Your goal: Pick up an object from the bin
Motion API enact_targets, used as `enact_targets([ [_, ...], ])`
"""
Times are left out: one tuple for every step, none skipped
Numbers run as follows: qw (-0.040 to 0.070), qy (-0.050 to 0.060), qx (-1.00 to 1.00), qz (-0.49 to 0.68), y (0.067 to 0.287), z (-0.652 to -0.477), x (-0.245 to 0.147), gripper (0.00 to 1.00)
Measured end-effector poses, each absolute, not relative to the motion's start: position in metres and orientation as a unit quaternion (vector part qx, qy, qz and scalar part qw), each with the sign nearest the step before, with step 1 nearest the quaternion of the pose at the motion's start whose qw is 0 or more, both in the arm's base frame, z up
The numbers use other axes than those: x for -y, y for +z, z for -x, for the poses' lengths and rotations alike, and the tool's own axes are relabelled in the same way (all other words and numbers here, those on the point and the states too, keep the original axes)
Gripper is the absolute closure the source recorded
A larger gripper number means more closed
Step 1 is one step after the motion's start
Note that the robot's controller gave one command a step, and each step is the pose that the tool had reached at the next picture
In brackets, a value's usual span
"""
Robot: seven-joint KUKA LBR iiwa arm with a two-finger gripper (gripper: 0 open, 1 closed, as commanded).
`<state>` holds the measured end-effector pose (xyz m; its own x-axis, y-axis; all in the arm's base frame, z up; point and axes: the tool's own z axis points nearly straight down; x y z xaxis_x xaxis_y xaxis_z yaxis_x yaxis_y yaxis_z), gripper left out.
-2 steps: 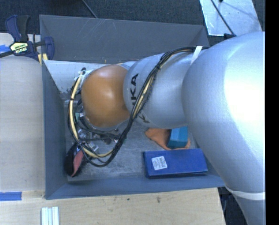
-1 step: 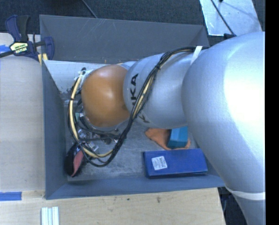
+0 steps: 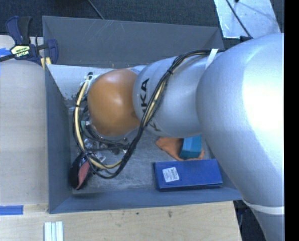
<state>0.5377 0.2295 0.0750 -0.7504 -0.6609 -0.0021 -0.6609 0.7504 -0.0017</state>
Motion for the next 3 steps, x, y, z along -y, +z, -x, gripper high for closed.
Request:
enact_targets([
  [-0.002, 0.000, -0.936, 0.353, 0.090, -0.536, -0.229, 1.00],
  [0.001, 0.000, -0.936, 0.352, 0.107, -0.538, -0.230, 1.00],
  [0.004, 0.000, -0.936, 0.352, 0.113, -0.539, -0.230, 1.00],
])
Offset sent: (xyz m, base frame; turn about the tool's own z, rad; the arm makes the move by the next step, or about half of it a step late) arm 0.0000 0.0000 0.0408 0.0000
